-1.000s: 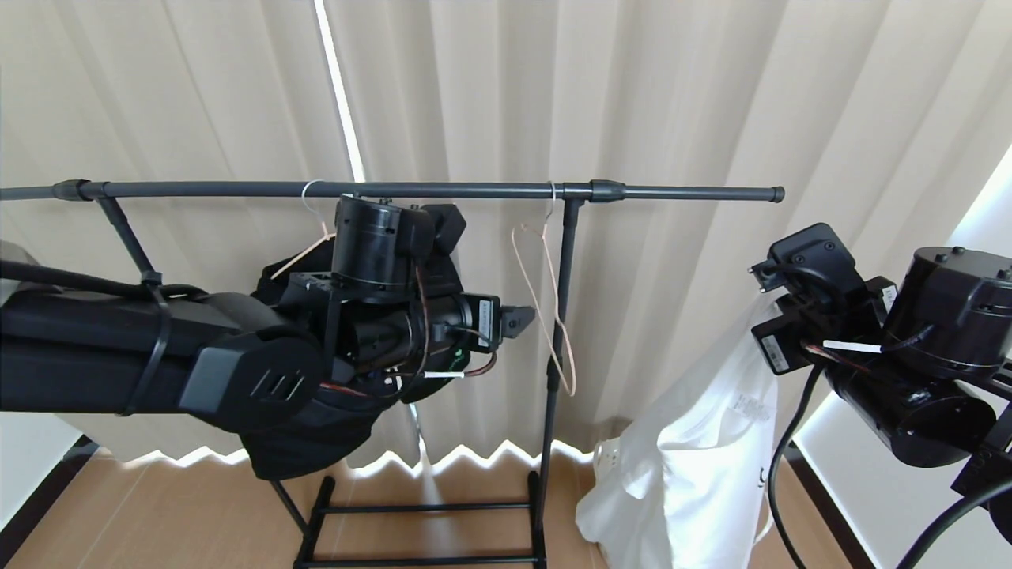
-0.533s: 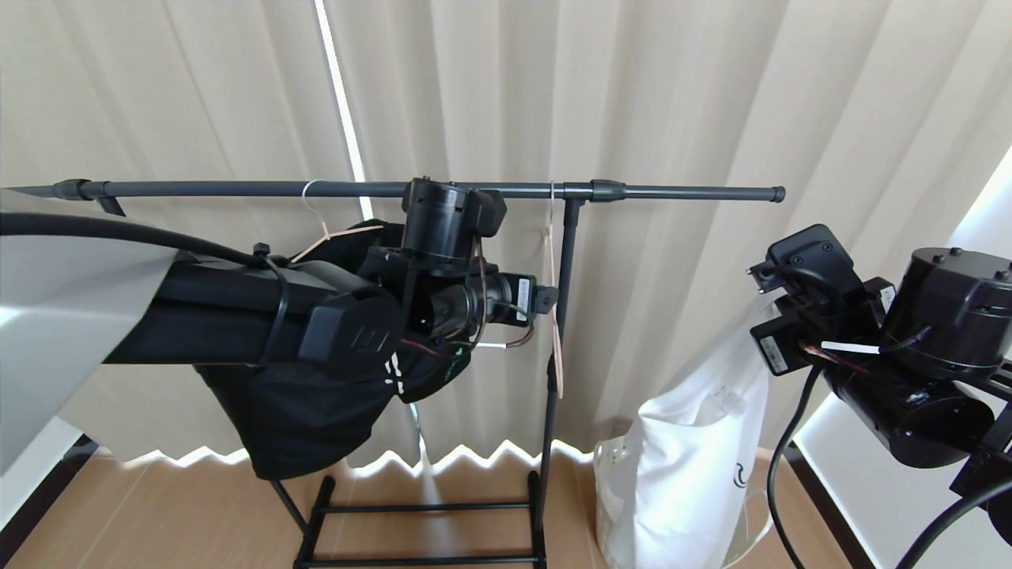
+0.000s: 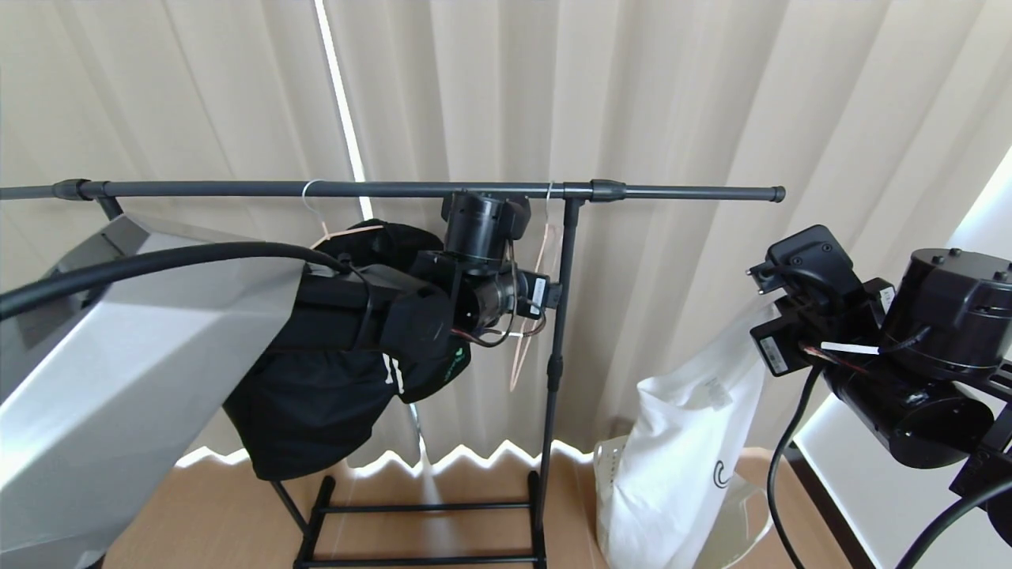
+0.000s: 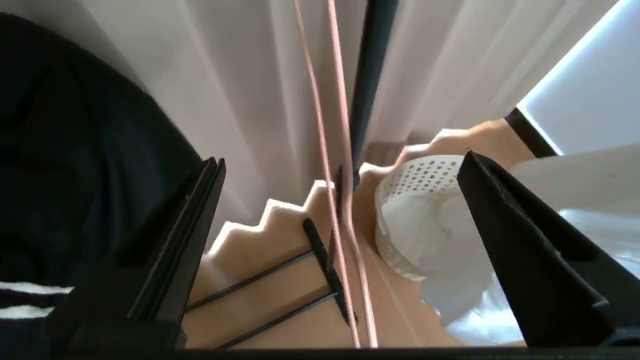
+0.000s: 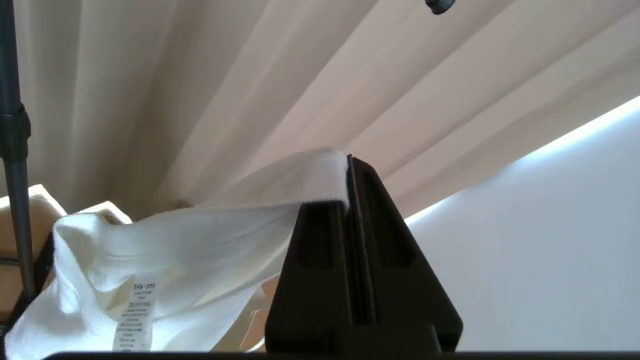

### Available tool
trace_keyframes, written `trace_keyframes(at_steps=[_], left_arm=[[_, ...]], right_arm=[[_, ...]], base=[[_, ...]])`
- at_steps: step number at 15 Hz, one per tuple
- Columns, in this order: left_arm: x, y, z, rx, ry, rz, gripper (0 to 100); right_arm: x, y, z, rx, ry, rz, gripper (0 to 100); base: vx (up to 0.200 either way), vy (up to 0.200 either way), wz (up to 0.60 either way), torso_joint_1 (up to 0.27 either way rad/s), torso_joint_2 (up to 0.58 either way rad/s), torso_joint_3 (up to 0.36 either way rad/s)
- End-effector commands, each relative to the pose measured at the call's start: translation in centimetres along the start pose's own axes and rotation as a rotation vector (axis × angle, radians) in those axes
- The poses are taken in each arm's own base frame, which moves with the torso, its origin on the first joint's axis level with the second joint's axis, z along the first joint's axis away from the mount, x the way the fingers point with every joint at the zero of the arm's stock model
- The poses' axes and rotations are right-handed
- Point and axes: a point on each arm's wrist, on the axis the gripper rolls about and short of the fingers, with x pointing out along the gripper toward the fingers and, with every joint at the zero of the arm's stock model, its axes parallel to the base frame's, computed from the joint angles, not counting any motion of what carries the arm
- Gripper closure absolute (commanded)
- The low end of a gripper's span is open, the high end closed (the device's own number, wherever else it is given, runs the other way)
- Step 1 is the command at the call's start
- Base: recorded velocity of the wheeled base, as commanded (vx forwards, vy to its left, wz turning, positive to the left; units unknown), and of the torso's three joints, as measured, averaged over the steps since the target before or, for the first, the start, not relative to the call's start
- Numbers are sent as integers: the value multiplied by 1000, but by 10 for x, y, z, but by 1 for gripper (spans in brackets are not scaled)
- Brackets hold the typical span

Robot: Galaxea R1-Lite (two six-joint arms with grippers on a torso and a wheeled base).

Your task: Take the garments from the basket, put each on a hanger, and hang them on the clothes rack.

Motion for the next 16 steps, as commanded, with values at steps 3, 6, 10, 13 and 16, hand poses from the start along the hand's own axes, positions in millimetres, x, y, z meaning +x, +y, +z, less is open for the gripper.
trace_keyframes(at_steps=[3, 6, 10, 13, 16], left_arm=[[38, 2, -10, 34, 3, 58, 0], [37, 2, -5, 43, 44, 58, 0], [40, 5, -5, 53, 95, 60, 0], [48, 7, -16, 57, 126, 68, 0], [51, 11, -20, 53, 134, 70, 0]], right_arm=[[0, 1, 0, -2, 1, 2, 100], [0, 1, -1, -5, 5, 3, 100], [0, 1, -1, -3, 2, 2, 100], [0, 1, -2, -5, 5, 3, 100], [0, 2, -2, -7, 8, 5, 100]], base=[[0, 0, 0, 0, 0, 0], [0, 0, 0, 0, 0, 0], [0, 0, 0, 0, 0, 0], [0, 0, 0, 0, 0, 0], [0, 0, 0, 0, 0, 0]])
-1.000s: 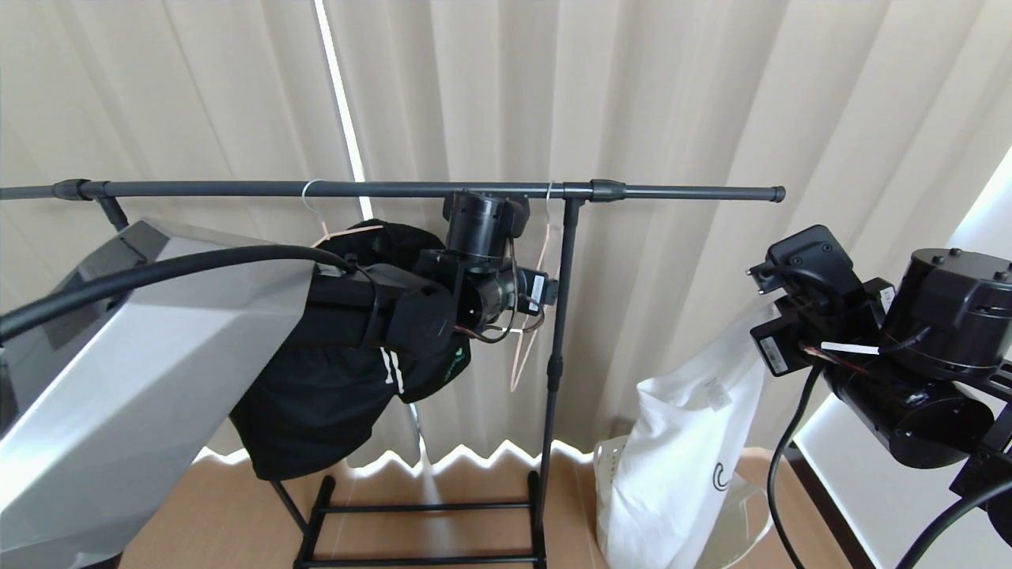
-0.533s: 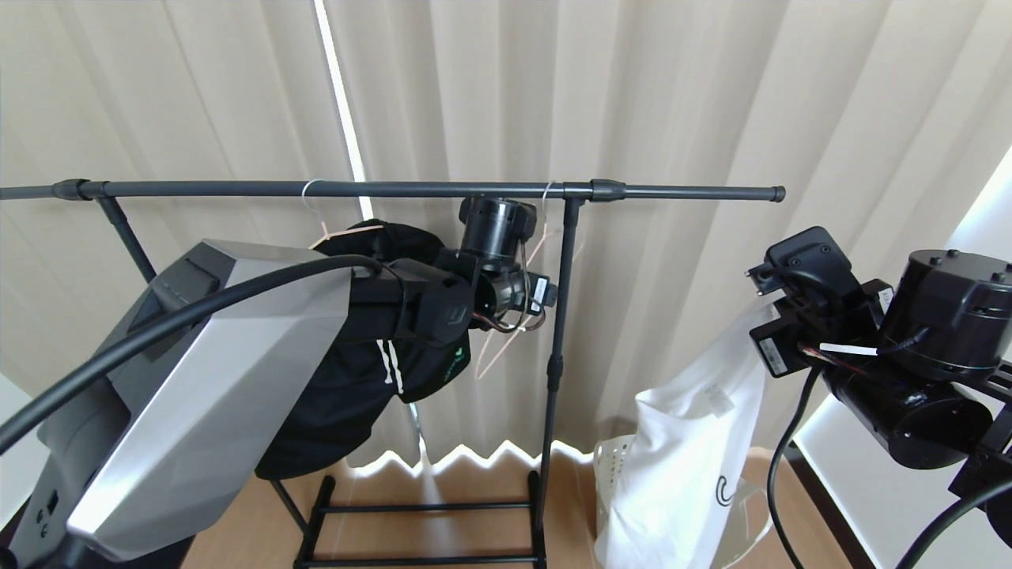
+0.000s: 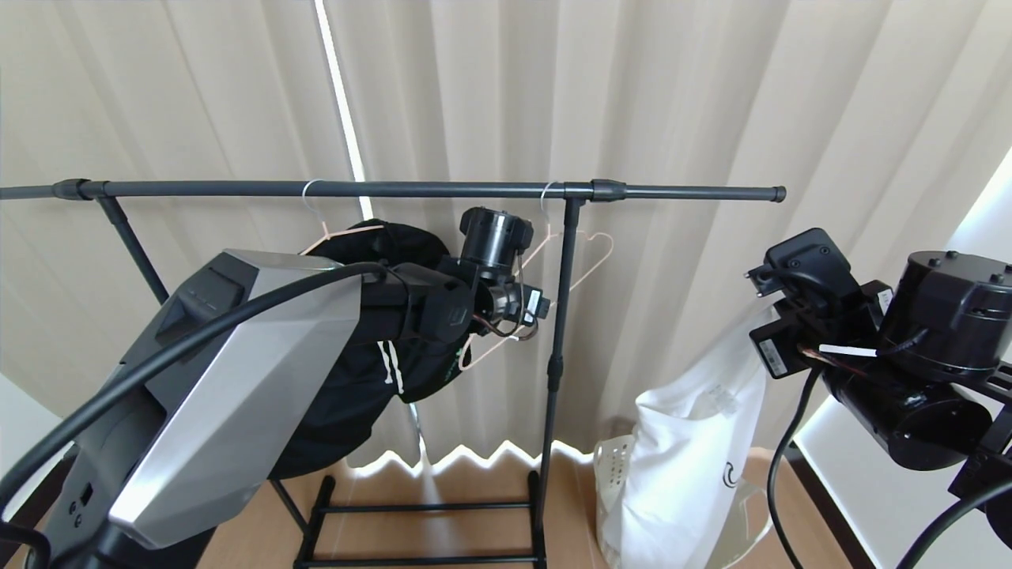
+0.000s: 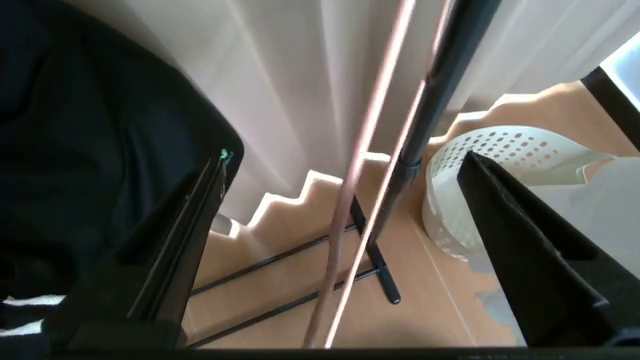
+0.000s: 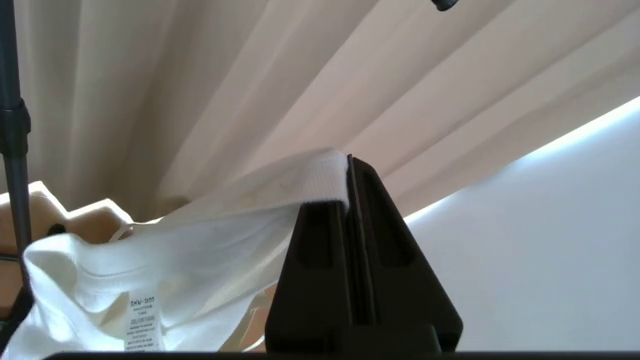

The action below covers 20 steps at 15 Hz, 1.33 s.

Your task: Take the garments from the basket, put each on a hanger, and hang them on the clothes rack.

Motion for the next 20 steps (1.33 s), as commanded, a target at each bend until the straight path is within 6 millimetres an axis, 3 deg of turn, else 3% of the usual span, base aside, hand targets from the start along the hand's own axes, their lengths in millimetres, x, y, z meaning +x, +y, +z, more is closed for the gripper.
trace_keyframes(at_steps=[1, 15, 16, 20], left_arm=[[4, 2, -4, -2, 11, 2, 0], [9, 9, -8, -38, 23, -17, 0], [9, 9, -8, -38, 23, -17, 100], [8, 10, -6, -54, 15, -12, 100]], right_arm=[[0, 1, -1, -3, 2, 2, 100], [2, 4, -3, -10, 10, 8, 100], [2, 3, -2, -9, 9, 7, 100], [2, 3, -2, -9, 9, 7, 100]], base=[[0, 0, 0, 0, 0, 0], [0, 0, 0, 0, 0, 0], [0, 0, 0, 0, 0, 0], [0, 0, 0, 0, 0, 0]])
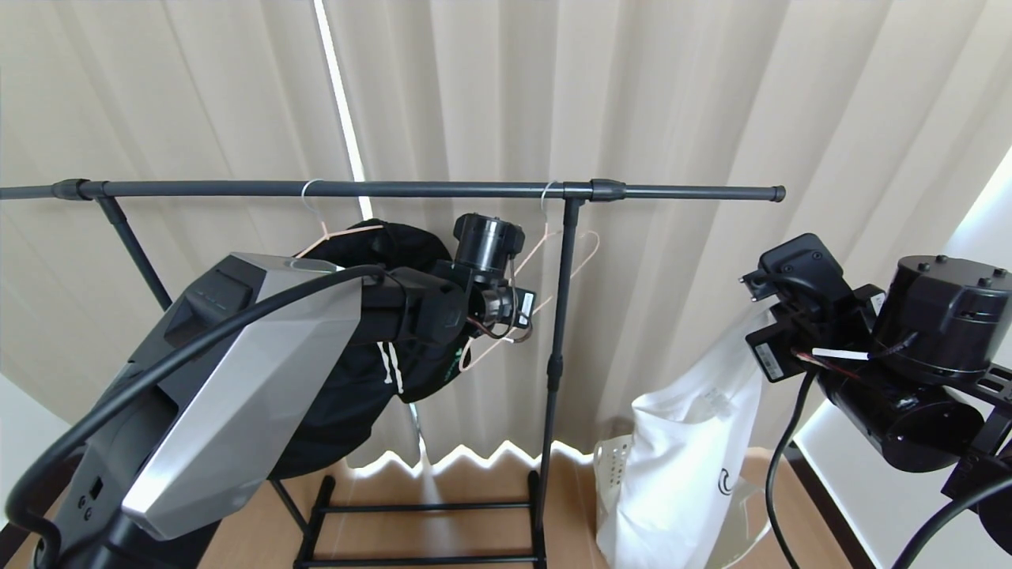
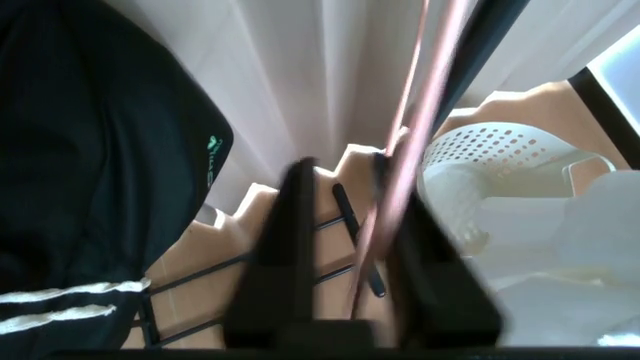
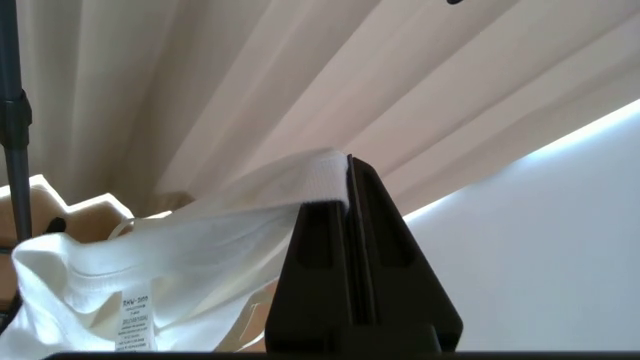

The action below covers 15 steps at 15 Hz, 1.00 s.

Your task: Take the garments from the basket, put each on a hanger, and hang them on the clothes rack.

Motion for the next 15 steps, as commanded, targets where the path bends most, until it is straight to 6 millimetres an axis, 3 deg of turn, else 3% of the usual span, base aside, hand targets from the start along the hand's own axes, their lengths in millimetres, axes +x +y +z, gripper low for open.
trace_keyframes(at_steps=[1, 10, 15], left_arm=[[-1, 2, 2, -3, -5, 5, 100], [-4, 4, 4, -27, -11, 12, 100], [-16, 6, 10, -26, -16, 21, 100]], right_arm=[[0, 0, 0, -1, 0, 1, 100], [0, 0, 0, 0, -1, 0, 100], [0, -1, 0, 1, -1, -1, 100]], base=[[0, 0, 0, 0, 0, 0], [0, 0, 0, 0, 0, 0], [0, 0, 0, 0, 0, 0]])
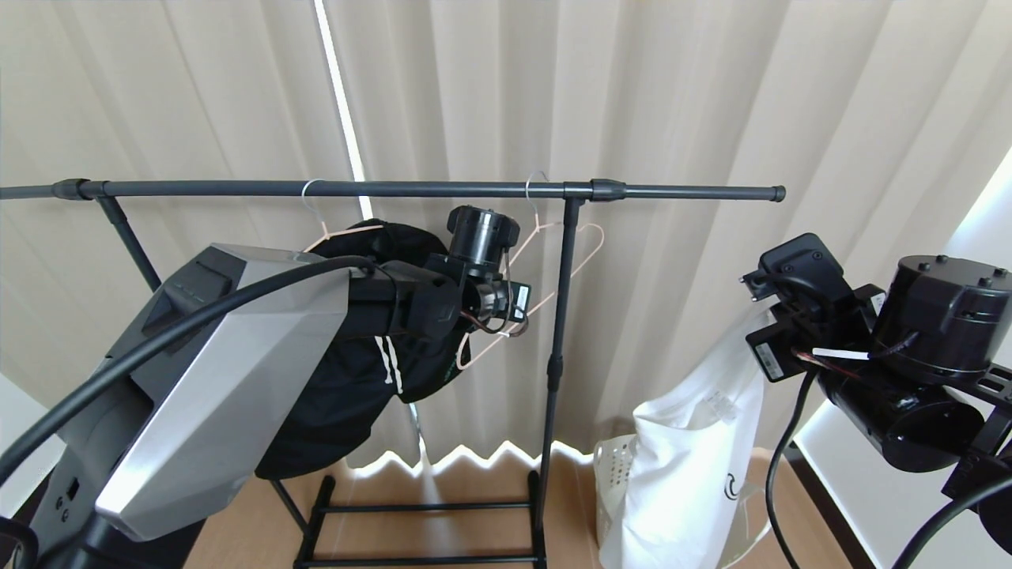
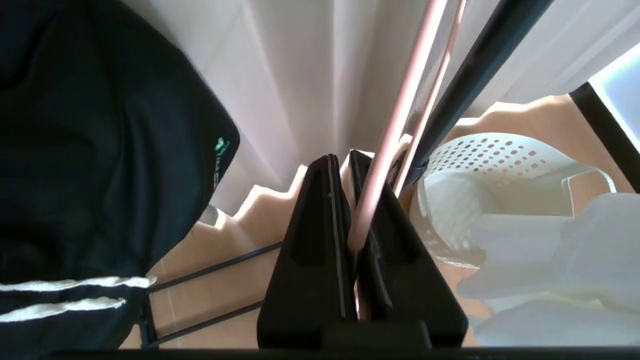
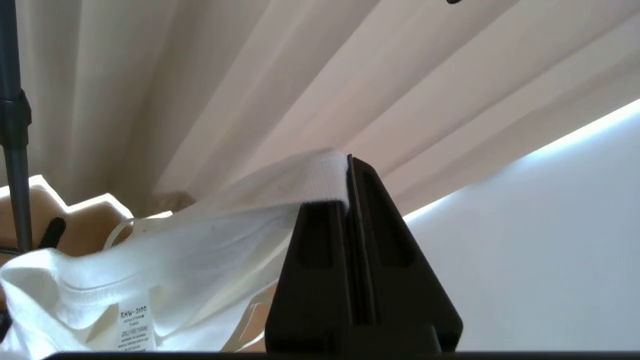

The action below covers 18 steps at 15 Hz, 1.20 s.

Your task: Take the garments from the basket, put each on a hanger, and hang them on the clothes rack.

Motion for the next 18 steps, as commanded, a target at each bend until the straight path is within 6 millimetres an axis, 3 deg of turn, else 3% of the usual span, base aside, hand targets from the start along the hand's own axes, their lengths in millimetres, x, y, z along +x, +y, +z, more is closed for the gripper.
trace_keyframes(at_steps=[1, 10, 18], left_arm=[[-7, 1, 3, -1, -5, 1, 100], [-29, 7, 8, -16, 2, 0, 100], [-57, 19, -10, -18, 0, 8, 100]], right_arm=[[0, 0, 0, 1, -3, 0, 100], [-1, -1, 1, 2, -3, -2, 100], [-1, 0, 0, -1, -1, 1, 100]], base=[[0, 0, 0, 0, 0, 0], [0, 0, 0, 0, 0, 0], [0, 0, 0, 0, 0, 0]])
